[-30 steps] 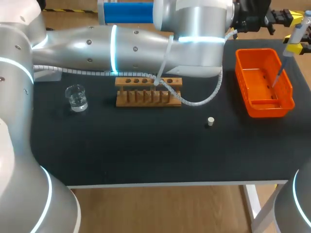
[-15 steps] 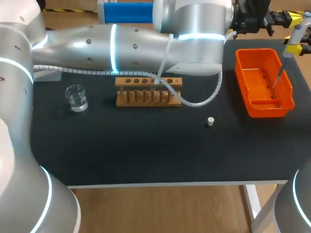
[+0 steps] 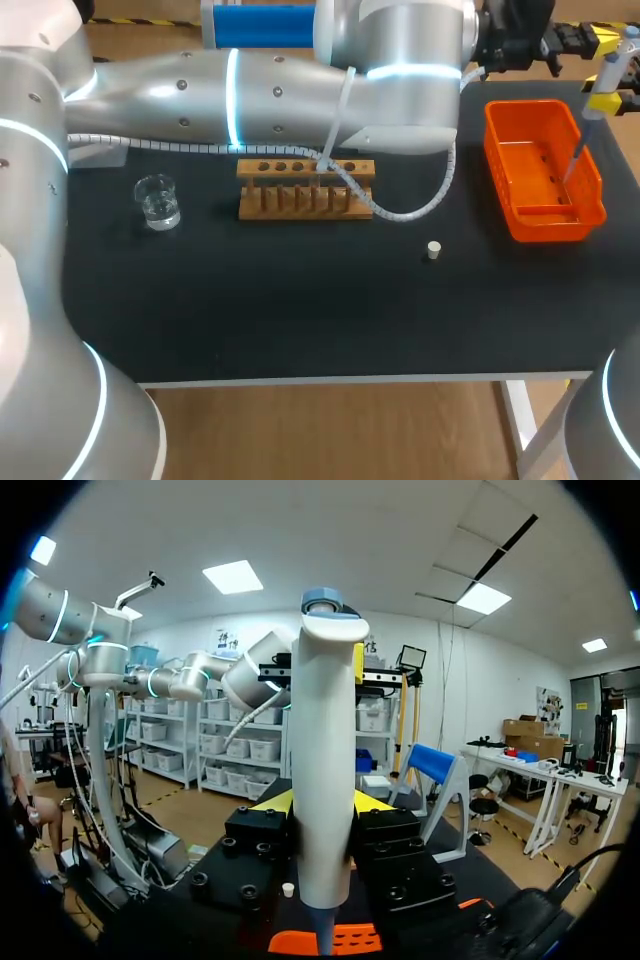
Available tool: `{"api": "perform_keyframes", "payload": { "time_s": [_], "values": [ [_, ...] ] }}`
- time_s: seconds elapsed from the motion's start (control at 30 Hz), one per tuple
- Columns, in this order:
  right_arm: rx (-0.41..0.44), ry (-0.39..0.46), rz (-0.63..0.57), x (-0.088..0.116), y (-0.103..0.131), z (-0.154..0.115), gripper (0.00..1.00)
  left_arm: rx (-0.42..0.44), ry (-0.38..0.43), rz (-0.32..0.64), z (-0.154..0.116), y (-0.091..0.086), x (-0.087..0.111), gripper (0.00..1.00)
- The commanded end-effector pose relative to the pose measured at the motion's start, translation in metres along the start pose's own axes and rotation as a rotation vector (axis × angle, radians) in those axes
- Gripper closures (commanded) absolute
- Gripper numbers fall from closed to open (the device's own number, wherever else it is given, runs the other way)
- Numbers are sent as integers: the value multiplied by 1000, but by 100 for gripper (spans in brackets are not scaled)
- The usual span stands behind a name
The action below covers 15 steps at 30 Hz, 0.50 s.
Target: Invert the test tube, pick up the pipette, mount the tip to pipette, aspirate from beaker and dispense into the tube, eject the tip, return the pipette, and cap with the stopper.
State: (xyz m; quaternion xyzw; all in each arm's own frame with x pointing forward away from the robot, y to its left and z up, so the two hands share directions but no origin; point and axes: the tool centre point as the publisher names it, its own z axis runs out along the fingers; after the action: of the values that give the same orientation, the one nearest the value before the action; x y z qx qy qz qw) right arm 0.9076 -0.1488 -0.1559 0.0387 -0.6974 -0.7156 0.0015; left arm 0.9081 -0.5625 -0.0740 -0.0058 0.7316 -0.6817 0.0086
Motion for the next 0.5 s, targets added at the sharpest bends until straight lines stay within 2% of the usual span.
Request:
{"api": "perform_keyframes", "payload": {
  "time_s": [0.03,0.37,0.5],
  "values": [
    [1,8,0,-3,11,0,100,13,-31,3,6,16,4,100],
    [1,8,0,-3,11,0,100,8,-29,0,7,19,3,100],
    [1,8,0,-3,11,0,100,15,-43,6,3,14,2,100]
  ]
}}
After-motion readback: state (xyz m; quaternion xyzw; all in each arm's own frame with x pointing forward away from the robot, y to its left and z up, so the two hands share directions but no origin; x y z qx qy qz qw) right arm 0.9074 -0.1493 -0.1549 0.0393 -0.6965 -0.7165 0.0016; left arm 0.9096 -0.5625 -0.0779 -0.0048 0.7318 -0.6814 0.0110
